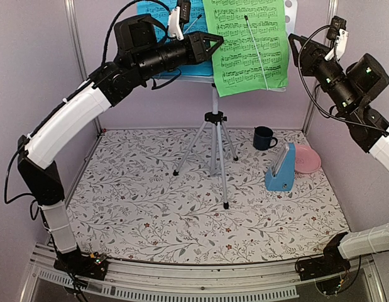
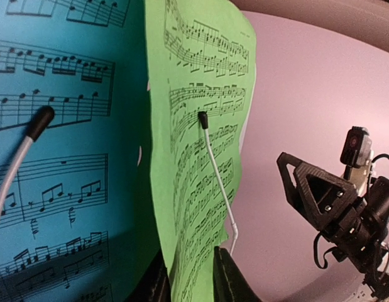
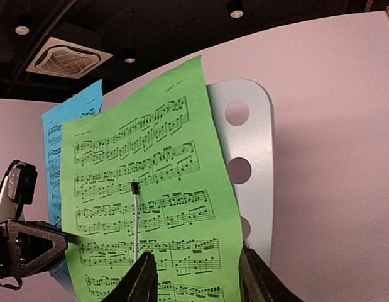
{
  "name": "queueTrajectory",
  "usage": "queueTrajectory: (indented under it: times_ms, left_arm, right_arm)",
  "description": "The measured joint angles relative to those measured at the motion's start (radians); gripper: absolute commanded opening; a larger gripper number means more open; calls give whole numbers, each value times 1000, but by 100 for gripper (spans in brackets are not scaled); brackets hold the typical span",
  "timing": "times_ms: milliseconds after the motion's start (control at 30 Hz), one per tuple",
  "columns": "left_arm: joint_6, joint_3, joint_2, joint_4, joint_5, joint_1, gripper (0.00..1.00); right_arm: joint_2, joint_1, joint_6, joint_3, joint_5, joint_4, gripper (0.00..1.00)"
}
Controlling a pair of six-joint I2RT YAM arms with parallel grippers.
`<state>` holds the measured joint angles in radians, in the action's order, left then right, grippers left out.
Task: Set up the instrument practice props
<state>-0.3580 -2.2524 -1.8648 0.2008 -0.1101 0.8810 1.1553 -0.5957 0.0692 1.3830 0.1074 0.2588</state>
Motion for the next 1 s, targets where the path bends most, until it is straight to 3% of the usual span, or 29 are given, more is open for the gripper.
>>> queueTrajectory:
  times_ms: [300,533,1000]
  left_arm:
    - [-7,66,0,-12,14,1,0]
    - [-8,84,0,-18,23,2,0]
    - [53,-27,-43,-5,21,2,0]
  right_arm:
    - [-58,133,59,-71,-44,-143,45]
    - [-62,173,88,-83,-133,-179,44]
    - [-1,202,88,-82,-192,-185,49]
